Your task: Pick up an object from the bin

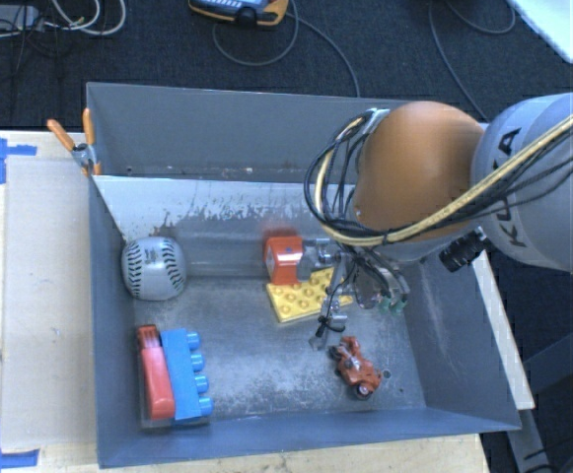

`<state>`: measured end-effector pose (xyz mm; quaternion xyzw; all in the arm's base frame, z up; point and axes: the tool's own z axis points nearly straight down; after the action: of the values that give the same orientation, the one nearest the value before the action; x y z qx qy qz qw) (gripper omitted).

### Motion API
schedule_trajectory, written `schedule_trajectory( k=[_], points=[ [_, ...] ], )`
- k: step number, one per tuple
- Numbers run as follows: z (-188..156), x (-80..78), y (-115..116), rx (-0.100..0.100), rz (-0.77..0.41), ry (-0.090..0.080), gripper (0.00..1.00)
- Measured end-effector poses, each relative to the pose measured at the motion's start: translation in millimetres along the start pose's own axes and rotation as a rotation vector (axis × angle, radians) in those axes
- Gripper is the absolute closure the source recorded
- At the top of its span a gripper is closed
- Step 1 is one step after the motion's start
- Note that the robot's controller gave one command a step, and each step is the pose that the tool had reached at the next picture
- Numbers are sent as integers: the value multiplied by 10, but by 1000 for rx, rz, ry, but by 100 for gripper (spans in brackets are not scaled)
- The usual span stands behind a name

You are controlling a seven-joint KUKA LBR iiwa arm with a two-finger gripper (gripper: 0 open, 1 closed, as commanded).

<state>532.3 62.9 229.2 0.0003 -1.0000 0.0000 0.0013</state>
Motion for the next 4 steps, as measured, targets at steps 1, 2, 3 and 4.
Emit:
schedule_trajectory(
  k=[1, 2, 3, 4],
  points=[
    [317, -379, -82, -1, 46, -5, 0],
    [634, -390, -338, -1, 62, -2, 0],
    [722, -316, -404, 1, 70, 2, 0],
    [1089, -351, -338, 0, 150, -1, 0]
  ],
)
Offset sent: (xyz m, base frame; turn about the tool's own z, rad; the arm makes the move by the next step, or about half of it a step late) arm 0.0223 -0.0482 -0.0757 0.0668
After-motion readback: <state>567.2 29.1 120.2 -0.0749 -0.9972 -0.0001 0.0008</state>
